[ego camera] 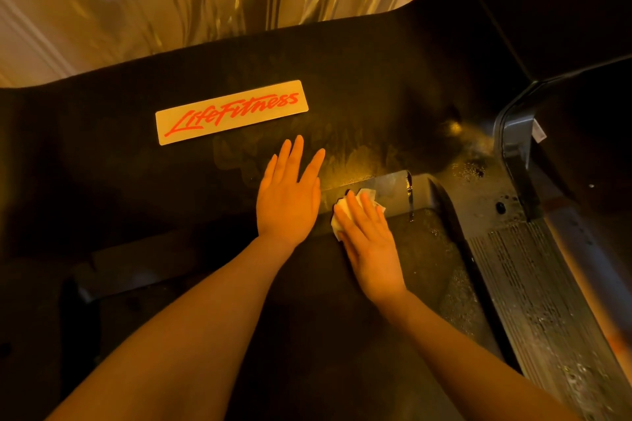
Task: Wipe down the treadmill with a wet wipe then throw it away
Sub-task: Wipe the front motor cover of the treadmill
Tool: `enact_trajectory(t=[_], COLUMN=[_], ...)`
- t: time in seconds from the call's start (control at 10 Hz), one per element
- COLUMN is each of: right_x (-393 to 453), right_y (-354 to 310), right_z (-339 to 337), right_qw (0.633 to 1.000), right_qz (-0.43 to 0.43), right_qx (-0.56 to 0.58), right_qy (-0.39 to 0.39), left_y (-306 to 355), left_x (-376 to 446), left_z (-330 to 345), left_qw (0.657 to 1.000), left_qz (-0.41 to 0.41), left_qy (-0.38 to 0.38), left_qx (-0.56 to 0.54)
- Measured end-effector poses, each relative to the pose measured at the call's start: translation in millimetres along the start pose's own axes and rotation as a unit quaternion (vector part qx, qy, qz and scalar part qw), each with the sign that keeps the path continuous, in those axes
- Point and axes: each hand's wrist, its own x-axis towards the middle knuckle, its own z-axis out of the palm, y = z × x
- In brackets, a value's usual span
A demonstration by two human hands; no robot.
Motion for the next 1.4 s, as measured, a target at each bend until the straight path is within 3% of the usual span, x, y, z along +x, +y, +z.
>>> enact_trajectory(t=[0.3,0.8,1.4], right_x=[33.3,33.1,23.9], right_y=[9.7,4.9,-0.7], right_z=[-13.9,-18.8,-22.4], right_qw=[1.0,0.994,0.978], right_qz=[0.008,0.102,0.199], right_qx=[-0.003,-0.031,0.053], right_qy=[-0.021,0.004,0.036], left_y=[0.4,-0.1,0.9], left_x=[0.5,1.8,0.3], left_z=[-0.2,0.4,2.4], left_qw=[1.0,1.0,1.0], left_qz=[-0.003,-0.006,-0.003], left_qy=[0.003,-0.003,0.008], left_qx=[-0.001,0.011,0.003])
